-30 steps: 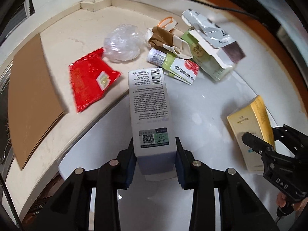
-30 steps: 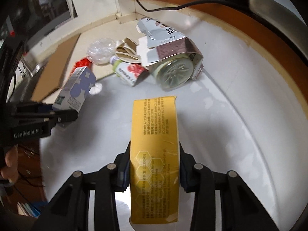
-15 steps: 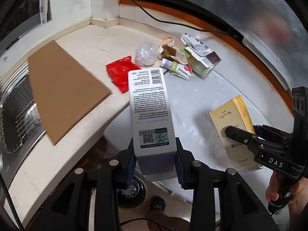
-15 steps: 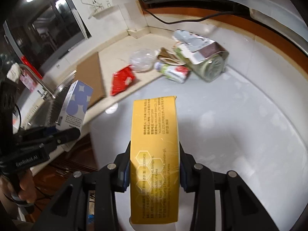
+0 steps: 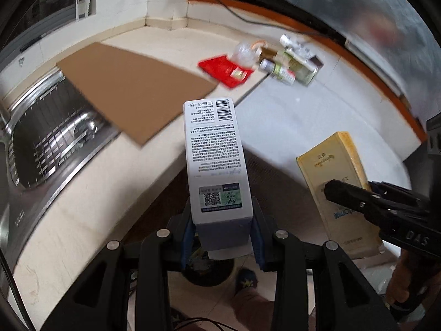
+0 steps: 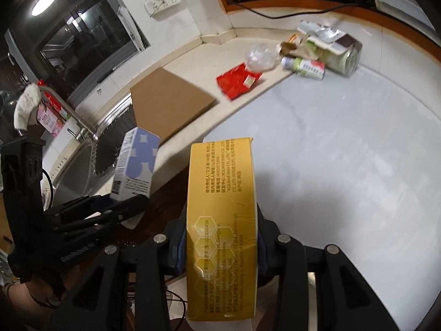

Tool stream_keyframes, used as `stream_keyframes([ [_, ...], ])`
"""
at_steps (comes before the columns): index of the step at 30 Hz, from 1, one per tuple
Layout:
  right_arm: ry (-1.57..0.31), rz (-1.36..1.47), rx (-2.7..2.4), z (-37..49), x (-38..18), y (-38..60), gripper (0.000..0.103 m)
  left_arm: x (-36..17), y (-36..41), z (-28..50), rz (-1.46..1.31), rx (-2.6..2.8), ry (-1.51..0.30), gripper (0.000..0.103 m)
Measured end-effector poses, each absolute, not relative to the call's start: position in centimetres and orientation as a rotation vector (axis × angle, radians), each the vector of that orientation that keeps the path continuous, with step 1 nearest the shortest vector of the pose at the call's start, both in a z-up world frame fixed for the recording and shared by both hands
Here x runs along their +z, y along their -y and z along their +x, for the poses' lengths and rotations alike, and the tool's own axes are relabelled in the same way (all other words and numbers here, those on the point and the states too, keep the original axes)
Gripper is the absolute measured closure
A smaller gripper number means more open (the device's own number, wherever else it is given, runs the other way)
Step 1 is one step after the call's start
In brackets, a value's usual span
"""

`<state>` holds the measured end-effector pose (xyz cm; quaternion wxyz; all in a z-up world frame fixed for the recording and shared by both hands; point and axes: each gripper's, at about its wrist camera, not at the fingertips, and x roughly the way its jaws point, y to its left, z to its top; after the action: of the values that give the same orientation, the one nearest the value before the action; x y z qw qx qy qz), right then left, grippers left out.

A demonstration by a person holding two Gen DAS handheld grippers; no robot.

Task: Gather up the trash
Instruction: 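Carry both boxes down to the bin and open both grippers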

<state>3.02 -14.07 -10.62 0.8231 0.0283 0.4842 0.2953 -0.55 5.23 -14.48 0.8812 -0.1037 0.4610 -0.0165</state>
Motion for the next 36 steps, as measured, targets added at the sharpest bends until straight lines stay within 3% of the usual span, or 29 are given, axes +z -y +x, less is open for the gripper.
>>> stream_keyframes([
  [8, -1.068, 0.006, 0.603, -2.3, -17.9, 11.0, 0.064, -22.6, -6.2, -3.5, -0.163, -0.069, -1.033, 0.069],
  [21, -1.299, 0.072, 0.476, -1.4, -41.2, 10.6, 0.063, -42.4, -4.7, -2.7, -0.093, -0.157, -1.195, 0.069],
  [27, -1.351, 0.113, 0.471, 0.2, -49.4, 10.6, 0.060, -50.1, -5.2, -0.8, -0.105, -0.177, -1.247, 0.068],
  [31, -1.355, 0.100, 0.435, 1.2, -53.1, 10.8, 0.040, -53.8, -6.0, -0.3, -0.118, -0.151, -1.283, 0.053],
  [33, -1.352, 0.099, 0.418, 1.4, -54.1, 10.8, 0.034, -54.7, -6.2, -0.2, -0.129, -0.127, -1.287, 0.034],
  [36, -1.343, 0.095, 0.411, 1.8, -54.6, 11.1, 0.030, -55.3, -6.8, -0.2, -0.137, -0.094, -1.284, 0.030],
])
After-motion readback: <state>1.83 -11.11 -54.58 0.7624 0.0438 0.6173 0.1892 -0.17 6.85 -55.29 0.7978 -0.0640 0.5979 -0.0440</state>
